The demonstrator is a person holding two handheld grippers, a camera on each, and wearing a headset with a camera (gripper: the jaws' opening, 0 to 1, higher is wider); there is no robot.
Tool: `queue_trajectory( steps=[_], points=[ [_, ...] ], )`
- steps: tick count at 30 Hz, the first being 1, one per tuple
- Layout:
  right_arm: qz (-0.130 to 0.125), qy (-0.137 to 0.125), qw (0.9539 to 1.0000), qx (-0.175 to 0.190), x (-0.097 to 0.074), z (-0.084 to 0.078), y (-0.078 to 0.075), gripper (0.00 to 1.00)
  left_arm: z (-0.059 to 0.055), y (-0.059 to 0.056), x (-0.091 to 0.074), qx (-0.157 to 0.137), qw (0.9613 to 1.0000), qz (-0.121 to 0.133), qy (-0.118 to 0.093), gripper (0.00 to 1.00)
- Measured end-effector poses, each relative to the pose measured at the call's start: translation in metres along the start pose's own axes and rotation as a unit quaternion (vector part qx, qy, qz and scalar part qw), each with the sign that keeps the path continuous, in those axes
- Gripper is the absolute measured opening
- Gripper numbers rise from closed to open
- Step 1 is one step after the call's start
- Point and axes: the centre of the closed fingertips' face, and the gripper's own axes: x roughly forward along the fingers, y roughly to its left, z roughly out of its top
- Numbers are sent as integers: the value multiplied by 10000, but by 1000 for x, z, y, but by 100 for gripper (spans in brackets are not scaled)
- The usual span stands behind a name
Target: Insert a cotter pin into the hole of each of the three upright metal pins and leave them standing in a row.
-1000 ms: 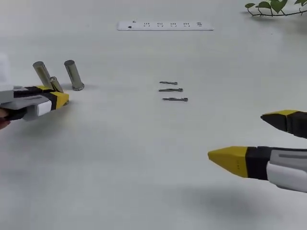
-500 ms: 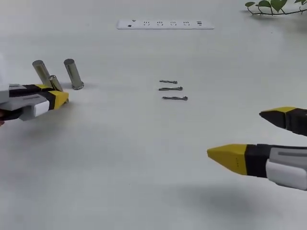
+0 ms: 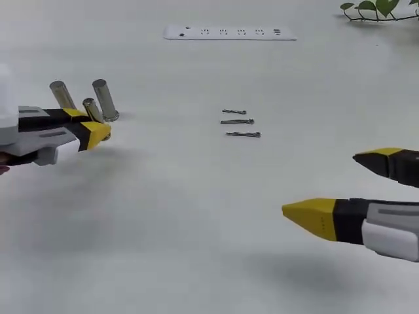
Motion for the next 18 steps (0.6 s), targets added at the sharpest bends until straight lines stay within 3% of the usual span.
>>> queue_trajectory(
  steps=[18],
  points=[
    [132,40,9999,-54,6,0,6,76,-12,-52,3,194,9975,-674,3,6]
  ],
)
